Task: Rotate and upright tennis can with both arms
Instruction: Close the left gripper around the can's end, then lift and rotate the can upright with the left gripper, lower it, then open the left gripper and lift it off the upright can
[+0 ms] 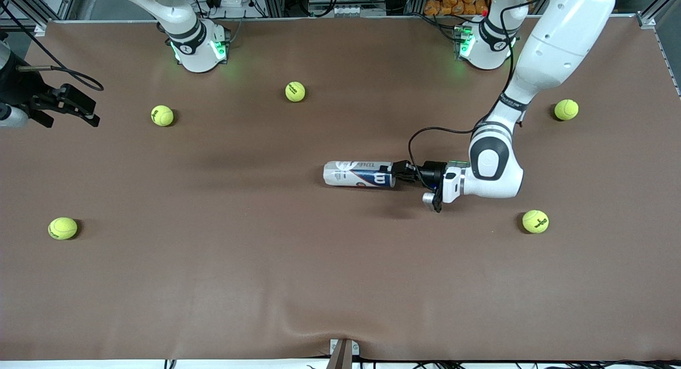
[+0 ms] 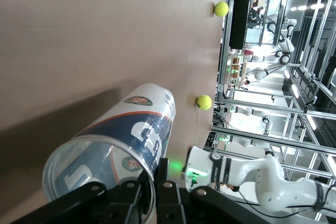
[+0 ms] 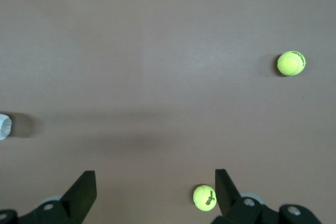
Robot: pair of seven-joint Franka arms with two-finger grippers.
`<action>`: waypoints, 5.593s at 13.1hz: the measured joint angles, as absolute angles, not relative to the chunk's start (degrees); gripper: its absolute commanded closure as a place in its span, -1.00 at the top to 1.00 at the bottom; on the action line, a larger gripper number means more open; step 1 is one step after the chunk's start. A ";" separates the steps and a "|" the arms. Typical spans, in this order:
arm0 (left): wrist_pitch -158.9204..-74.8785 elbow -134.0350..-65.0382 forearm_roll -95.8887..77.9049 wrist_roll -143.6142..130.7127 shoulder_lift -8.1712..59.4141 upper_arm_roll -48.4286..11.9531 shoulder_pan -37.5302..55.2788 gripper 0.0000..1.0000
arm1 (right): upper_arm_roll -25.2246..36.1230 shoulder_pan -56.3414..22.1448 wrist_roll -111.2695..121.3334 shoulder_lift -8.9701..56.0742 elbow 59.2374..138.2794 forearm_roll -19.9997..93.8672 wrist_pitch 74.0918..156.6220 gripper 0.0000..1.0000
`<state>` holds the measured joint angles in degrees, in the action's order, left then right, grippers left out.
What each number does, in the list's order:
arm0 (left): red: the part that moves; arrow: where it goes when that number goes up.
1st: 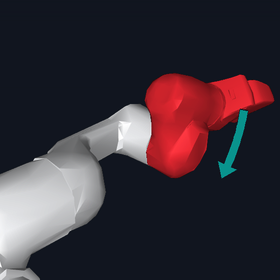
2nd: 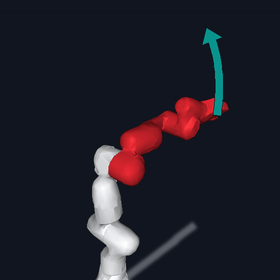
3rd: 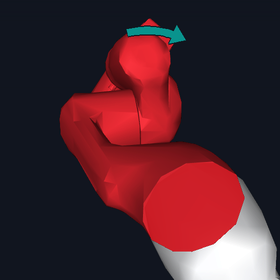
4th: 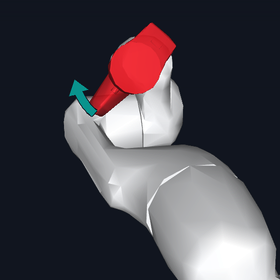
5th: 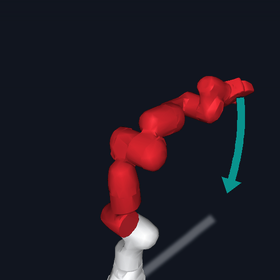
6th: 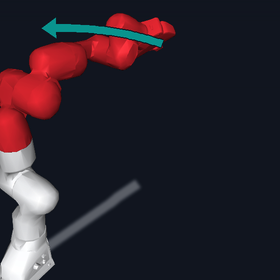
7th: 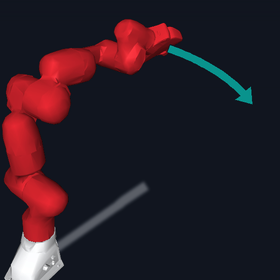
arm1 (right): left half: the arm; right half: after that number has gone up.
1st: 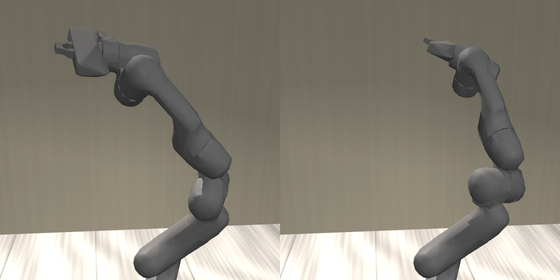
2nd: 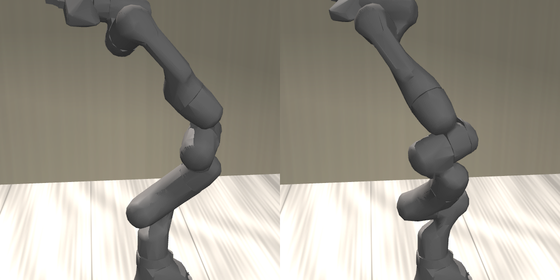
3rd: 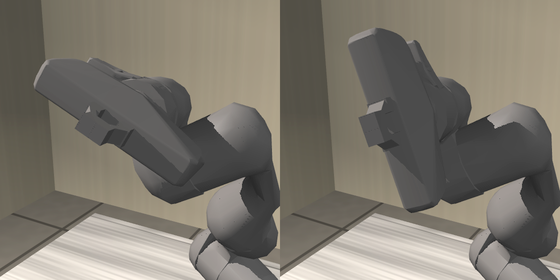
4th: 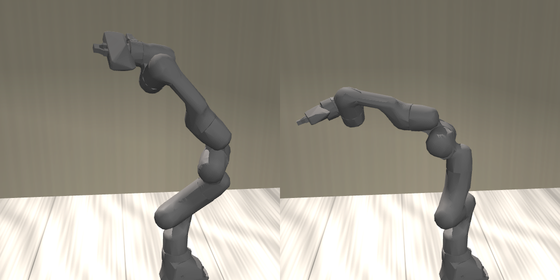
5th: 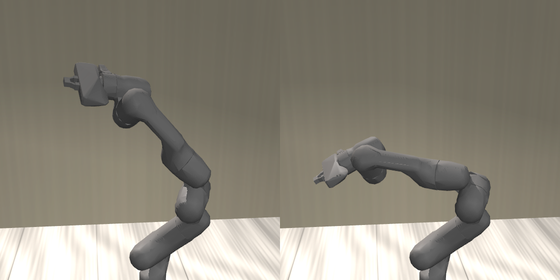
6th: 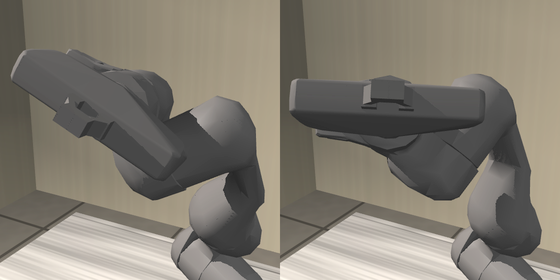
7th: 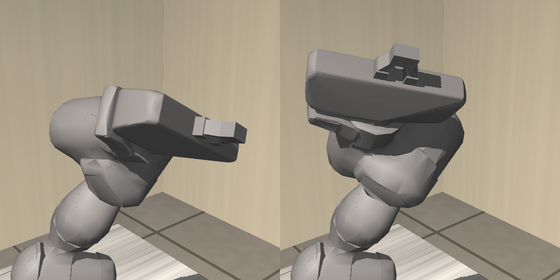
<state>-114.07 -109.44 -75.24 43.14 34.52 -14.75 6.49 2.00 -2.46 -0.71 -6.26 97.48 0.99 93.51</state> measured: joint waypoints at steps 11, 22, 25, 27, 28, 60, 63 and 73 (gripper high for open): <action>-114.14 -99.36 -46.87 -2.84 22.18 -17.43 11.88 -1.00 | 2.00 -2.46 -0.71 -6.26 97.48 0.99 93.65 1.00; -106.42 -84.53 1.70 -56.46 23.88 -19.65 31.76 -1.00 | 2.07 -2.45 -0.71 -6.26 97.48 0.99 93.91 1.00; -106.42 -82.49 5.45 -60.25 26.95 -19.45 32.96 -1.00 | 2.10 -2.44 -0.71 -6.26 97.48 0.99 93.91 1.00; -106.43 -81.57 8.20 -63.13 29.06 -19.43 35.05 -1.00 | 2.12 -2.44 -0.71 -6.26 97.48 0.99 93.91 1.00; -106.47 -81.25 8.76 -64.67 29.98 -19.42 35.94 -1.00 | 2.12 -2.44 -0.71 -6.26 97.48 0.99 93.91 1.00; -105.64 -77.94 7.23 -65.83 29.40 -19.17 33.23 1.00 | 2.21 -2.40 -0.71 -6.26 97.48 0.99 94.90 1.00; -105.13 -77.84 6.56 -65.67 25.03 -19.11 30.54 1.00 | 2.26 -2.39 -0.71 -6.26 97.48 0.99 94.90 1.00; -104.42 -77.86 4.77 -47.06 18.99 -19.10 15.31 1.00 | 2.46 -2.36 -0.71 -6.26 97.48 0.99 94.83 1.00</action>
